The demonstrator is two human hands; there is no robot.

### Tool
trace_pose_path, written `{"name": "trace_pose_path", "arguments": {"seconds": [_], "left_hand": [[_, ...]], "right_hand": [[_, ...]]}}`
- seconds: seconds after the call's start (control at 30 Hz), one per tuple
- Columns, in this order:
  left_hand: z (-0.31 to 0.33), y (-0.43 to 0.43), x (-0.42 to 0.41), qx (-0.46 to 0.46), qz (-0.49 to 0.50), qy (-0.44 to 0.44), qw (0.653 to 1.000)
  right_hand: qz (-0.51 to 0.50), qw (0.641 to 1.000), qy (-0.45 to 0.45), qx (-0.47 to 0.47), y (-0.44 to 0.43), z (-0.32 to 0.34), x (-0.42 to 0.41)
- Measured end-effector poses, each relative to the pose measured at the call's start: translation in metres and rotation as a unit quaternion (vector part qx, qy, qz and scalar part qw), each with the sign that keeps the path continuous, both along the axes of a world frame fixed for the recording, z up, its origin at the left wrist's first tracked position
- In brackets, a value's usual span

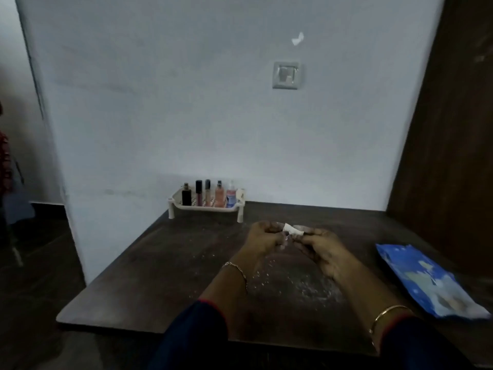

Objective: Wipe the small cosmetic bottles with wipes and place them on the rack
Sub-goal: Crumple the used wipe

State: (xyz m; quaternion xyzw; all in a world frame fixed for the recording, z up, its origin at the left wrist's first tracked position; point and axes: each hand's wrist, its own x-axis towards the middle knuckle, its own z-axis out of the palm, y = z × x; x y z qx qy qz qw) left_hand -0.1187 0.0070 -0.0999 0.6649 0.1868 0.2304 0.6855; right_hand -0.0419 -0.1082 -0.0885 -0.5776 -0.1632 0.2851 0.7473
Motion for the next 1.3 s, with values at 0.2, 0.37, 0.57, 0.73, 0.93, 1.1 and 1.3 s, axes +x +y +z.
{"name": "trace_pose_path", "arguments": {"seconds": [0.2,0.37,0.57,0.73,0.93,1.1,1.3], "left_hand": [[-0.01,-0.047,0.001,-0.022,-0.026,0.008,0.999],[-0.023,-0.092,0.009,-0.038,-0.062,0.027,0.997],[-0.04,-0.157,0.024,-0.083,-0.111,0.026,0.99],[-0.06,-0.213,0.035,-0.105,-0.212,0.057,0.97],[-0.073,-0.274,0.05,-0.069,-0.32,0.088,0.941],[-0.117,-0.306,0.062,-0.045,-0.408,0.167,0.896],[-0.176,-0.315,0.078,-0.032,-0.384,0.251,0.888]], "right_hand": [[-0.024,1.0,-0.004,-0.015,-0.05,-0.013,0.004],[-0.064,0.998,-0.016,-0.003,-0.099,-0.031,0.011],[-0.055,0.998,-0.036,-0.001,-0.167,-0.05,0.019],[-0.088,0.996,-0.025,-0.013,-0.238,-0.07,0.024],[-0.103,0.994,-0.021,-0.027,-0.323,-0.094,0.026],[-0.092,0.993,0.015,-0.079,-0.376,-0.13,0.029],[-0.156,0.965,0.098,-0.185,-0.404,-0.205,0.046]]}}
